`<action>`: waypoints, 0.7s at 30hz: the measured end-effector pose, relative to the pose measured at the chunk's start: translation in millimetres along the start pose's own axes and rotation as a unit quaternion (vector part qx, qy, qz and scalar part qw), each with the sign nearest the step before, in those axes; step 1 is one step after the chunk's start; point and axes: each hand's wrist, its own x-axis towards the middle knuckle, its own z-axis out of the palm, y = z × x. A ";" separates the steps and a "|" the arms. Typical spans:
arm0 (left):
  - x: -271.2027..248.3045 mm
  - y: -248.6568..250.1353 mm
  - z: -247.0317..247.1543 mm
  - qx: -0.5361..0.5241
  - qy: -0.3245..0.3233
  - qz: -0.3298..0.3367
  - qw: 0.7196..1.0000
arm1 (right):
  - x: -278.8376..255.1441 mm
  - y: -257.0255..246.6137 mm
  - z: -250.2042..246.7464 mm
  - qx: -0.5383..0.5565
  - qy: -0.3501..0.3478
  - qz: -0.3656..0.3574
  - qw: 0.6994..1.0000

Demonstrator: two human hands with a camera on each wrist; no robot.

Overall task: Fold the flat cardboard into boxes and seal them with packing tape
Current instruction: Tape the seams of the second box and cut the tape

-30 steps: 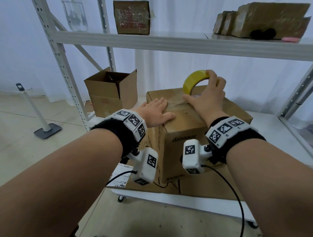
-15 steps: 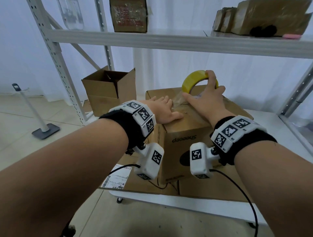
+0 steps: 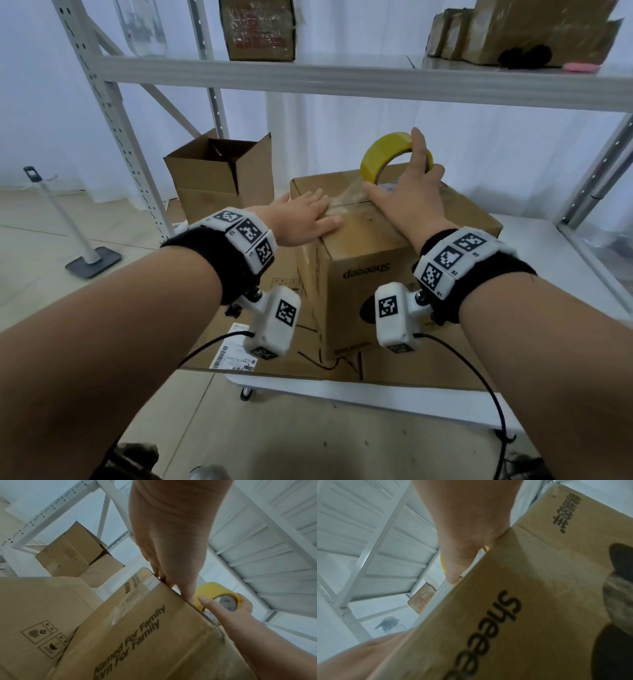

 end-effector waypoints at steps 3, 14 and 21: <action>10.2 -16.2 -7.0 -0.046 0.037 -0.011 0.998 | -7.5 -5.6 0.4 -0.026 0.041 0.033 0.998; 63.7 -30.8 -15.1 -0.245 0.092 -0.078 0.962 | -26.4 2.0 -9.7 -0.078 0.091 0.098 0.988; 56.8 -32.9 -0.1 -0.303 0.110 -0.104 0.941 | -42.4 11.5 -25.6 -0.073 0.091 0.032 0.993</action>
